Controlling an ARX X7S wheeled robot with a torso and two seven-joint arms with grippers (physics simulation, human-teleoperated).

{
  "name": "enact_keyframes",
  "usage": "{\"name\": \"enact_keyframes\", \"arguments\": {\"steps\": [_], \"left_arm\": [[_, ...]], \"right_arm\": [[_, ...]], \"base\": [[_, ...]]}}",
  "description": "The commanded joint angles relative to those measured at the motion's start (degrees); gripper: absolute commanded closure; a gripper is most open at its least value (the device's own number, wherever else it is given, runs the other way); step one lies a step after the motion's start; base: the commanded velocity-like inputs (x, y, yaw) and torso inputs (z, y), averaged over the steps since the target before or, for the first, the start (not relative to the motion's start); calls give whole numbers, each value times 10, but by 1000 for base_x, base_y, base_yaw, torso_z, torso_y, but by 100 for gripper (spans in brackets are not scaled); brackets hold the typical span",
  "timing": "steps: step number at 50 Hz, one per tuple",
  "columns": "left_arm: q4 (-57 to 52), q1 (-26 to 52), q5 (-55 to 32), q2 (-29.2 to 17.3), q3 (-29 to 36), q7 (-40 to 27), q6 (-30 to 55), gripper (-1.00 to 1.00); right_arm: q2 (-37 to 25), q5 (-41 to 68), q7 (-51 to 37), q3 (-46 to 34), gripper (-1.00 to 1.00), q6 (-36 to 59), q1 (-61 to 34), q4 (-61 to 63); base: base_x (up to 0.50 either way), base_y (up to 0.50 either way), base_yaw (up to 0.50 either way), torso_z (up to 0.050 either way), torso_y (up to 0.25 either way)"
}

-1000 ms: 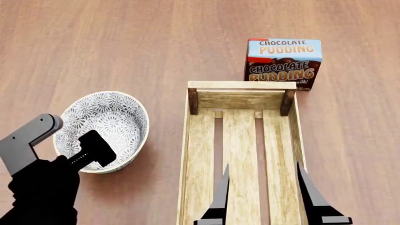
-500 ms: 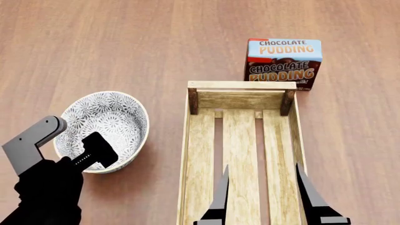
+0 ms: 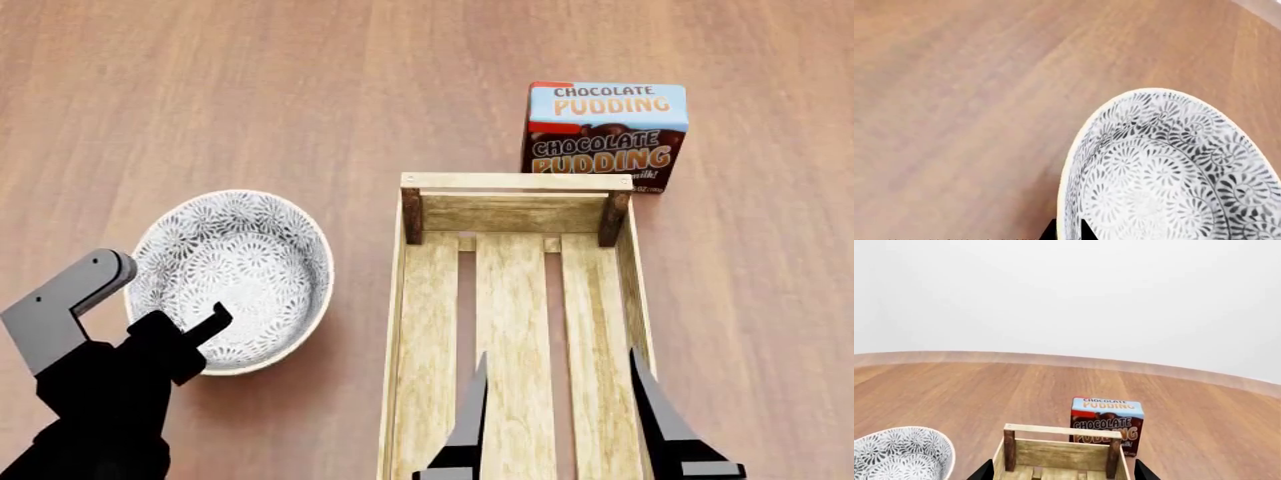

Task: Pick up the bowl on the left and put it in the tray.

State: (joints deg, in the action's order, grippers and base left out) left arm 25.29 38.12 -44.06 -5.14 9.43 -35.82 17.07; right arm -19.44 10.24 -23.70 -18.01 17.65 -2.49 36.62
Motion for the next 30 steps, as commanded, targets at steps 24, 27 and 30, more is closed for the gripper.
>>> {"name": "enact_keyframes", "arguments": {"steps": [24, 27, 30], "left_arm": [[-68, -12, -39, -4, 3, -18, 9, 100], [-86, -11, -46, -7, 3, -24, 15, 100], [-112, -13, -56, -11, 2, -32, 22, 100]], "right_arm": [[8, 1, 15, 8, -100, -8, 1, -4], [7, 1, 15, 7, -100, -8, 0, -5], [7, 2, 14, 7, -100, -8, 0, -4]], "base": [[0, 0, 0, 0, 0], [0, 0, 0, 0, 0], [0, 0, 0, 0, 0]]}}
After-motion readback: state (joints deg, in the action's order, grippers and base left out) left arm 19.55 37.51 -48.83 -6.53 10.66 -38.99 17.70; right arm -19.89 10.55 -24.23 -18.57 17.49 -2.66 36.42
